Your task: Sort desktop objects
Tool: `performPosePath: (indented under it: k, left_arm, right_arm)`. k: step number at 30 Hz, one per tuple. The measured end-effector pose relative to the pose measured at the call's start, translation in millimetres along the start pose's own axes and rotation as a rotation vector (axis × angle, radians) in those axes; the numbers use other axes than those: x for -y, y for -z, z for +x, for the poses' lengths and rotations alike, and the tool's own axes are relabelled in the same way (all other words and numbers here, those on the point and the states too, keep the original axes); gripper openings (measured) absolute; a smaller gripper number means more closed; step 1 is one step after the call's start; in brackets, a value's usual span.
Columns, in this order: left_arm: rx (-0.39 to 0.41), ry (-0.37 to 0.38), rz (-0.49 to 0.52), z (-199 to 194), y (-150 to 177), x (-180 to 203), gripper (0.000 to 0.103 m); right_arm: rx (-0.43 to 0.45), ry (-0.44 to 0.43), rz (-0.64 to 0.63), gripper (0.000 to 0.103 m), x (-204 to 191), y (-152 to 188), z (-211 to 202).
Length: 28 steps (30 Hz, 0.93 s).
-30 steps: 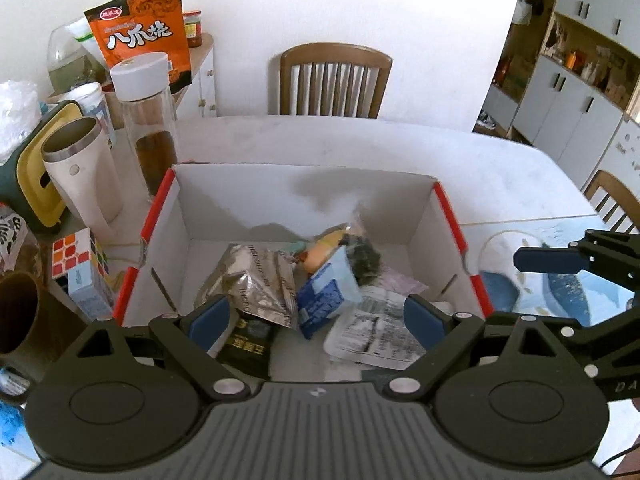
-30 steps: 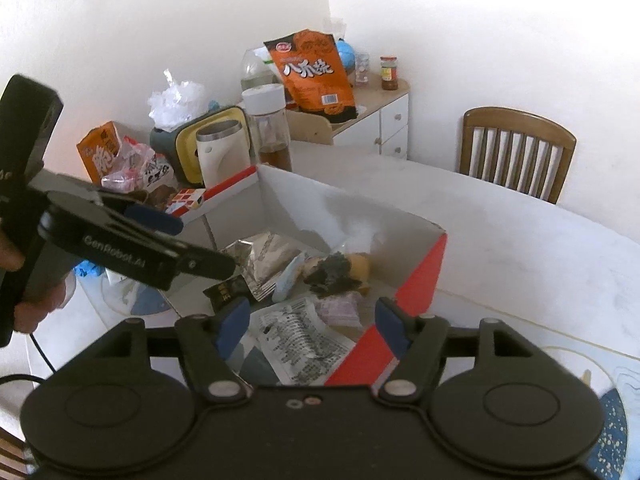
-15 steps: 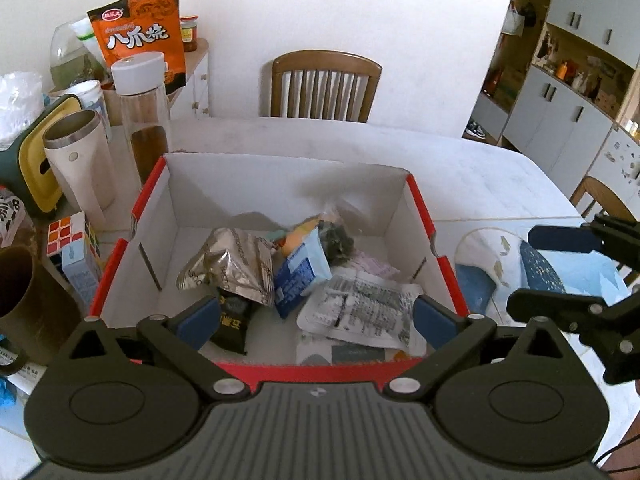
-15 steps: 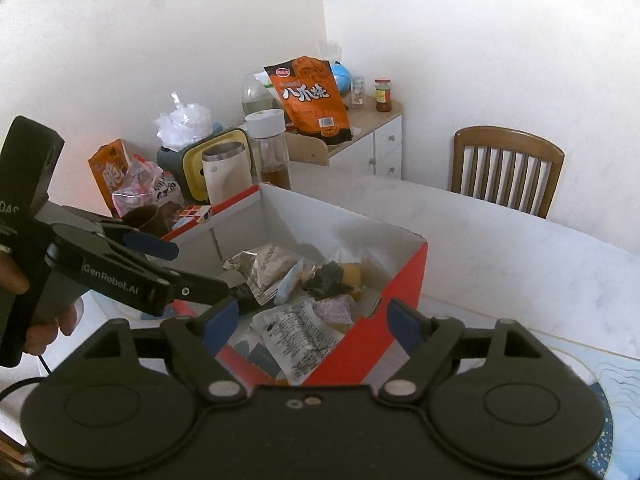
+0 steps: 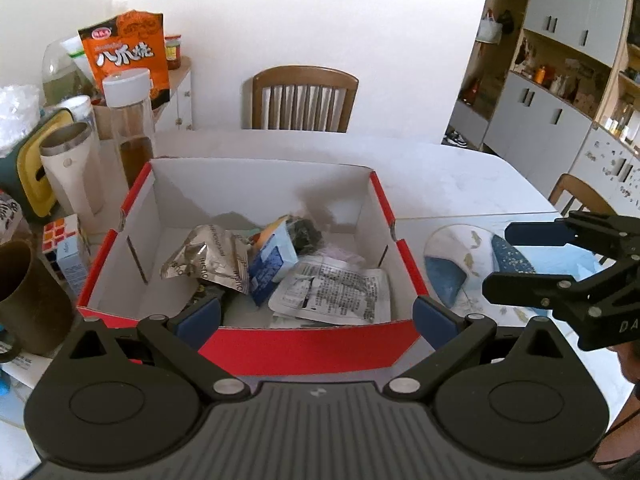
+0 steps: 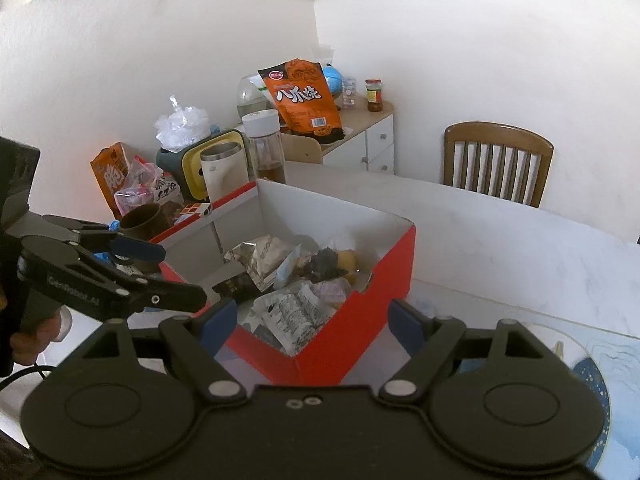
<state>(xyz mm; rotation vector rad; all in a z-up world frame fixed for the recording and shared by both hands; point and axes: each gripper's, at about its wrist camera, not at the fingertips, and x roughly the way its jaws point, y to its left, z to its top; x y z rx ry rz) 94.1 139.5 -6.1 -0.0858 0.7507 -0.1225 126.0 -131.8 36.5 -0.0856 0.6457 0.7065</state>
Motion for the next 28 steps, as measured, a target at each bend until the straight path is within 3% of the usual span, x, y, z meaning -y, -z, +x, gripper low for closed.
performPosePath:
  k: [28]
  left_arm:
    - [-0.028, -0.111, -0.04, -7, 22, -6, 0.103]
  right_arm:
    - [-0.015, -0.009, 0.016, 0.083, -3, 8, -3]
